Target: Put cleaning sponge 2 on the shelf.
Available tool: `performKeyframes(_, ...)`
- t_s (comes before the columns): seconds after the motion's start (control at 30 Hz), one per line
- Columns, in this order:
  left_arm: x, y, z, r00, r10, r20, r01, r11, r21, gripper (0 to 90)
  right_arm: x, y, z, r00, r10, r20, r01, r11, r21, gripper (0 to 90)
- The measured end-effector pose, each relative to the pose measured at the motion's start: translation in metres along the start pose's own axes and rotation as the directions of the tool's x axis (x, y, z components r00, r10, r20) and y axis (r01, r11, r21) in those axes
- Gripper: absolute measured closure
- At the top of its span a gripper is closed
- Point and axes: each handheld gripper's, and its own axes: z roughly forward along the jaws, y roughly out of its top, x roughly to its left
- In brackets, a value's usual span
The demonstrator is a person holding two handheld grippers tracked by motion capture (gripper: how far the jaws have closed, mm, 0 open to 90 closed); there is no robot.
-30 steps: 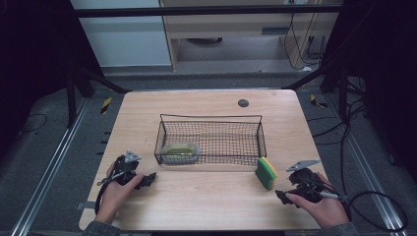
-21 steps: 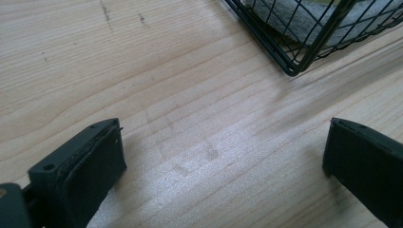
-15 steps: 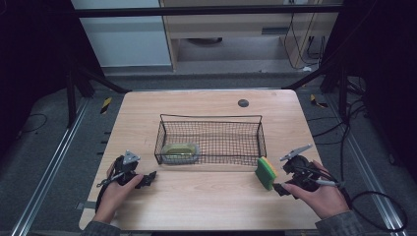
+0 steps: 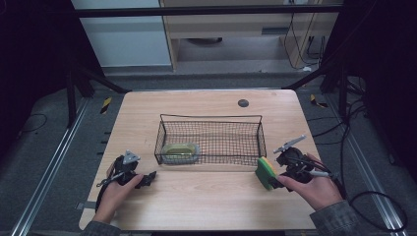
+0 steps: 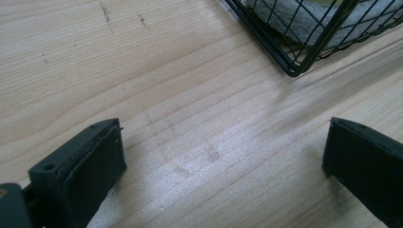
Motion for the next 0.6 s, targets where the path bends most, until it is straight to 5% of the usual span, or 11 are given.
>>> performKeyframes(0.3,0.000,0.000,0.000,1.0000,0.001,0.001,-0.001,1.0000,0.000,0.0,0.007,0.012,0.008,0.9996,-0.010,0.027,0.010,1.000,-0.007,17.9)
performKeyframes(0.6,0.002,0.000,0.000,1.0000,0.004,0.004,-0.004,1.0000,-0.003,0.0,0.000,0.024,0.028,0.9990,-0.006,0.045,0.005,1.000,0.023,21.2)
